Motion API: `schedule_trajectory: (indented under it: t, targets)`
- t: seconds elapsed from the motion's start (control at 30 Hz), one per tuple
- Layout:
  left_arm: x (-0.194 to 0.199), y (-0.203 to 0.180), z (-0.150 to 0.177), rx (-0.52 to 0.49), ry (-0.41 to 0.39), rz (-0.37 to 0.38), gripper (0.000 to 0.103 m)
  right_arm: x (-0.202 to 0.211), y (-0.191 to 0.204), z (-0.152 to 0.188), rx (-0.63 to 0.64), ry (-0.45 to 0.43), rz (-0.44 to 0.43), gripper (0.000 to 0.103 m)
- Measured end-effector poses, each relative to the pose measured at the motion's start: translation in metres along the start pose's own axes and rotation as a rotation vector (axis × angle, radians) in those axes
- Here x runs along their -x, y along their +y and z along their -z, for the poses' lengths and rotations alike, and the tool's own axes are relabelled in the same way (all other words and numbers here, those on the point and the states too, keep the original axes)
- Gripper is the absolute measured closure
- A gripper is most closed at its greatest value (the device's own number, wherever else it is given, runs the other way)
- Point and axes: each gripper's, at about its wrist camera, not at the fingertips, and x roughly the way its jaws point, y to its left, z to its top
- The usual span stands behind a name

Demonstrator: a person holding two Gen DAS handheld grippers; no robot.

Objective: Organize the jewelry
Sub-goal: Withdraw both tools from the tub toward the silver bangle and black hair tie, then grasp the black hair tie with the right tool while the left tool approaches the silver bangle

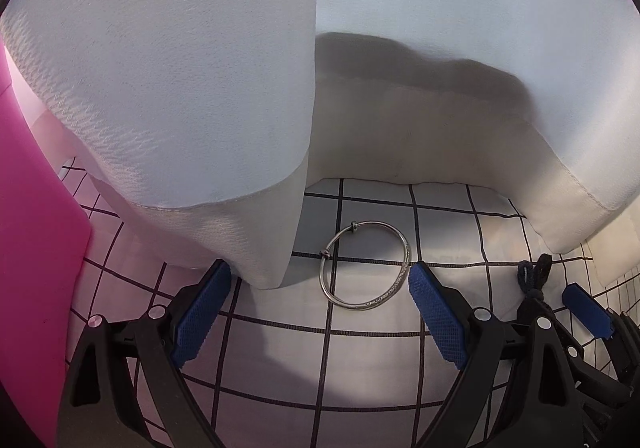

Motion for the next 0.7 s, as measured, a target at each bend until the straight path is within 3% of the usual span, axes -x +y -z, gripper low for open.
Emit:
schedule_trajectory:
  t: [0.5, 0.57, 0.63, 0.7]
  targets:
    - [-0.017, -0.015, -0.021, -0.031, 0.010, -0.017, 0.010, -0.017, 0.031, 0.002, 0.082, -0.003, 0.080, 0.041]
    - [-0.016, -0.014, -0.021, -0.034, 0.005, -0.014, 0.012, -0.018, 0.033, 0.003, 0.085, -0.003, 0.080, 0.041]
    - [-0.015, -0.018, -0.018, -0.045, -0.005, -0.008, 0.021, -0.022, 0.038, -0.001, 0.090, -0.005, 0.078, 0.044]
    - [-0.003, -0.015, -0.005, -0.054, -0.016, -0.002, 0.028, -0.021, 0.039, -0.001, 0.098, -0.008, 0.075, 0.053]
